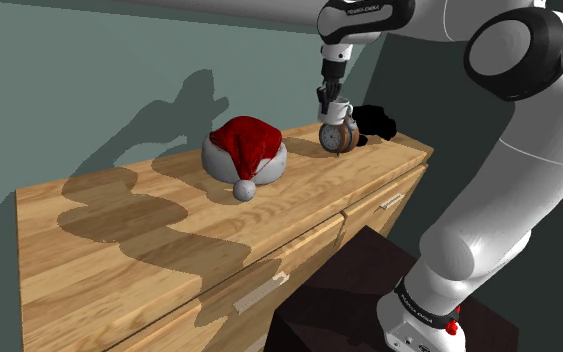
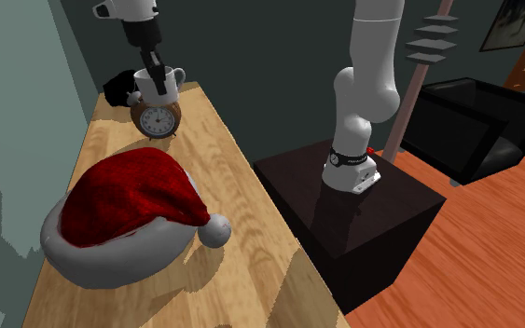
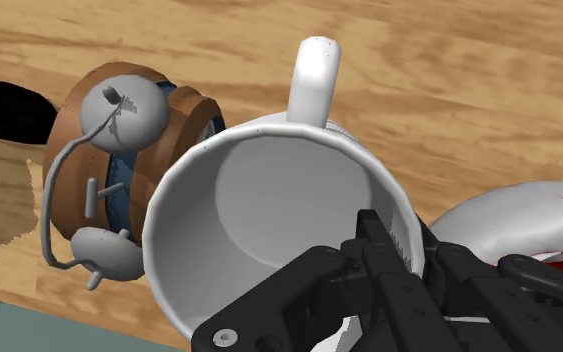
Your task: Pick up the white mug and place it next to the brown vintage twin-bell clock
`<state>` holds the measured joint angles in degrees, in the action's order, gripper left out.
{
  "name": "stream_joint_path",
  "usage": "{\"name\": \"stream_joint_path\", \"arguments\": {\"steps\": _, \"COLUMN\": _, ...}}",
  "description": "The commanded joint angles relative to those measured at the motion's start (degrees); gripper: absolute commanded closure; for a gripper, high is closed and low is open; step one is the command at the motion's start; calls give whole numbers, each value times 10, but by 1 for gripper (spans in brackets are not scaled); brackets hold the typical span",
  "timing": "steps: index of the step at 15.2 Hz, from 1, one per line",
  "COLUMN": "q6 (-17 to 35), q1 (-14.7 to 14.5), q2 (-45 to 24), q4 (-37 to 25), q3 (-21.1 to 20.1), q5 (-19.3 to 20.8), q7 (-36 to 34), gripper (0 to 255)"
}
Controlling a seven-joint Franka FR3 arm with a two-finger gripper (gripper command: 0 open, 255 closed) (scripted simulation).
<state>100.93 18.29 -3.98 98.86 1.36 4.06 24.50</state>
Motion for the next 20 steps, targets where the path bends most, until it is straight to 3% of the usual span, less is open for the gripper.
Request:
{"name": "stream_joint_path", "arguments": {"steps": 1, "q6": 15, "q1": 0, "q2": 0, "q4": 14, "q3": 0, "q5": 0, "q7": 0, "gripper": 255}}
{"name": "stream_joint_path", "arguments": {"steps": 20, "q6": 155, "q1": 1, "q2": -29, "q4": 126, "q3": 1, "q5": 3, "q7": -9, "gripper": 255}}
